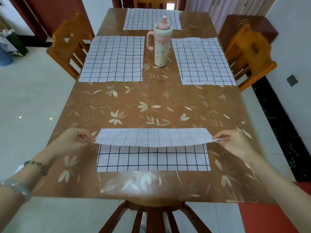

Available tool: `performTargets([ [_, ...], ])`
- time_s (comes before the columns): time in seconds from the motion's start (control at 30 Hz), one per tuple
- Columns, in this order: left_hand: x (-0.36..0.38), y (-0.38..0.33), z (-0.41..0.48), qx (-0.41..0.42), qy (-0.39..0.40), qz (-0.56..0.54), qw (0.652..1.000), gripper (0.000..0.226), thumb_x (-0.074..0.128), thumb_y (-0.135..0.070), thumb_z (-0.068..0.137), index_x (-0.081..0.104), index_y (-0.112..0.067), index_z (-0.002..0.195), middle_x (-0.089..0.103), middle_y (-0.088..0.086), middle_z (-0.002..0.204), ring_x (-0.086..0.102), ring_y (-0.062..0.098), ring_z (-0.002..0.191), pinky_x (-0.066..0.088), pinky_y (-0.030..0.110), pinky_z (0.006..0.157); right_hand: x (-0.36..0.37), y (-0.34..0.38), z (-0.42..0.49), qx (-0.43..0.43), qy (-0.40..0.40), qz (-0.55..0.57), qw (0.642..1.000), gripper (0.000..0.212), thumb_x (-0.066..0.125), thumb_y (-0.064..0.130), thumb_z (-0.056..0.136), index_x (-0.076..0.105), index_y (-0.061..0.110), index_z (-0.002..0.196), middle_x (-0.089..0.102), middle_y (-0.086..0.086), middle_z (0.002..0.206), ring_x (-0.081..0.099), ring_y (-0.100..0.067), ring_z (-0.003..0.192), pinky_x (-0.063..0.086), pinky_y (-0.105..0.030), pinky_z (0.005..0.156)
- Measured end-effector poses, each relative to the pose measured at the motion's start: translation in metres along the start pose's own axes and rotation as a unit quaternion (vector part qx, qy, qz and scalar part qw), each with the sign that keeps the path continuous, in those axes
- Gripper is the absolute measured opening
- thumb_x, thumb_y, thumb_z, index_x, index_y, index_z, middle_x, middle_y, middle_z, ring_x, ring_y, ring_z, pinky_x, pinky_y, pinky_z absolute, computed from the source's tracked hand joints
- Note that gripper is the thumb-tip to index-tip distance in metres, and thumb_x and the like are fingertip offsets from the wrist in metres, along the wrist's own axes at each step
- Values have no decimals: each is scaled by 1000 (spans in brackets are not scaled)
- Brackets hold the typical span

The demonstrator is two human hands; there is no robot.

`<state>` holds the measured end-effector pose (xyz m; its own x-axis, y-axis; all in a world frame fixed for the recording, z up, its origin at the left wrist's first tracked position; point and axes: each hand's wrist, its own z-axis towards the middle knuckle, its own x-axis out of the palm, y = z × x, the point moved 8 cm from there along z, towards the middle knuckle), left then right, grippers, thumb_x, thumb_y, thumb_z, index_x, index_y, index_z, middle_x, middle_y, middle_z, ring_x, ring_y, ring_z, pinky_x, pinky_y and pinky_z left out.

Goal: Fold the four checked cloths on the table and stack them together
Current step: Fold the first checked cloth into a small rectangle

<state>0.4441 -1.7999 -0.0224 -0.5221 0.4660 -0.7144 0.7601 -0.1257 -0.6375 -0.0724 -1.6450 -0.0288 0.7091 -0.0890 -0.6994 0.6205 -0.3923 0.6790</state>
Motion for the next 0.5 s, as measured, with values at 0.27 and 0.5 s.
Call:
performTargets([
  [0.27, 64, 21, -25, 108, 37, 223, 968, 30, 71, 6, 67, 72, -22, 78, 66, -14, 82, 58, 20, 83, 39, 23, 70, 41, -17, -24, -157, -8, -173, 972, 33, 65, -20, 67, 75, 8, 79, 73, -5, 90, 64, -26, 89, 54, -41, 80],
  [0.5, 94, 59, -25, 56, 80, 259, 961, 30, 78, -10, 62, 64, -33, 75, 59, -19, 81, 57, 19, 90, 52, 39, 68, 63, -32, -32, -195, -1, -227, 954, 33, 68, -24, 61, 75, 4, 77, 74, -7, 82, 66, -31, 81, 56, -38, 68],
])
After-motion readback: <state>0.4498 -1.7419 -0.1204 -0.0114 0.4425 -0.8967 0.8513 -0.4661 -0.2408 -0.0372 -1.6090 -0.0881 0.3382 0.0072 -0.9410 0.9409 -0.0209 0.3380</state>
